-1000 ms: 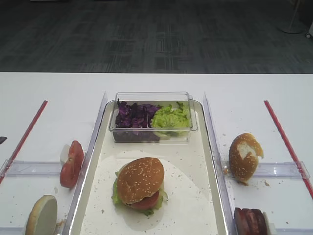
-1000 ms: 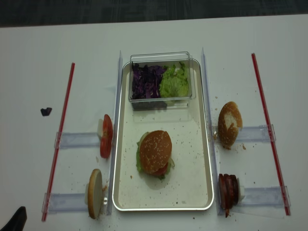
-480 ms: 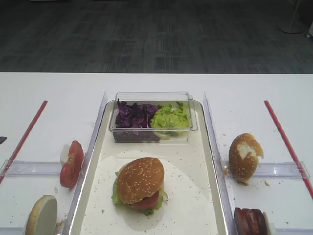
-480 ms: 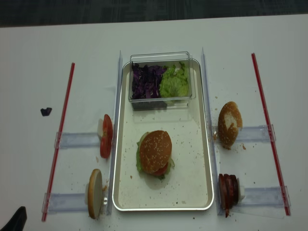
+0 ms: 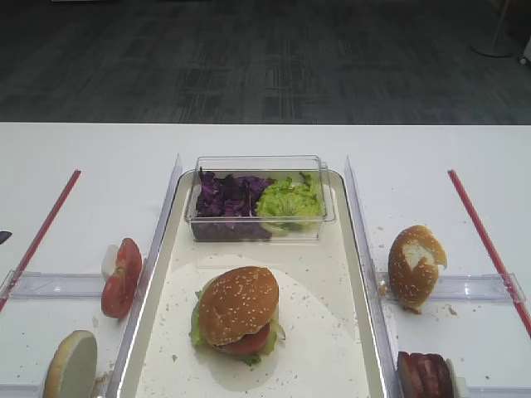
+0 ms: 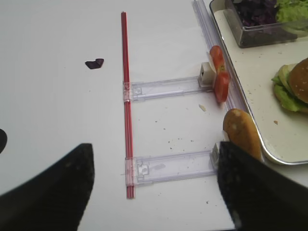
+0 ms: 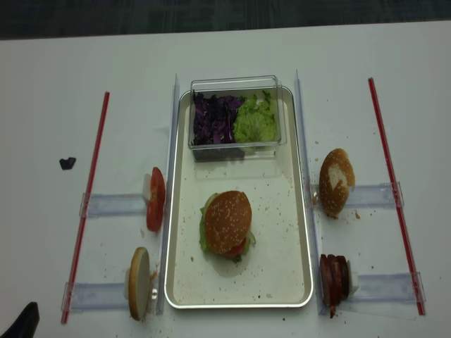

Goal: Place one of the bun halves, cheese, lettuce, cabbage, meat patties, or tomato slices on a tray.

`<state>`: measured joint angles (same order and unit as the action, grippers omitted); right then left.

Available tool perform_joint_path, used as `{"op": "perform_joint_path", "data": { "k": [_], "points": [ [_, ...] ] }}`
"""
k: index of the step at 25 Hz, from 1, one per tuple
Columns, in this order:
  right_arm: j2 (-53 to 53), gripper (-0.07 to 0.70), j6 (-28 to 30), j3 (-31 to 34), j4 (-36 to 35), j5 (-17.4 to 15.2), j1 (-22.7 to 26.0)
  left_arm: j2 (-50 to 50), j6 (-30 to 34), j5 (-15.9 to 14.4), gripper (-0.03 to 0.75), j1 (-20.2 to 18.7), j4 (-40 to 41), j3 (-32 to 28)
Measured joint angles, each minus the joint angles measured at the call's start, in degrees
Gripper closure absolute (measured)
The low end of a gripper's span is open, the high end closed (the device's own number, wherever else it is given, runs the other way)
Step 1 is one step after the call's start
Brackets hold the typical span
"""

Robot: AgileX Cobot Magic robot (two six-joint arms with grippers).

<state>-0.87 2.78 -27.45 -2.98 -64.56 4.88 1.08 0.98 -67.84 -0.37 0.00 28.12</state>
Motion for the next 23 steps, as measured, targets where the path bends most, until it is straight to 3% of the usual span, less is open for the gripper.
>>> {"op": "perform_joint_path", "data": {
  "k": [23],
  "points": [
    [0.00, 0.017, 0.00, 0.00, 0.00, 0.00, 0.00, 0.00, 0.00, 0.00, 0.224, 0.00, 0.00, 0.00]
  ]
}}
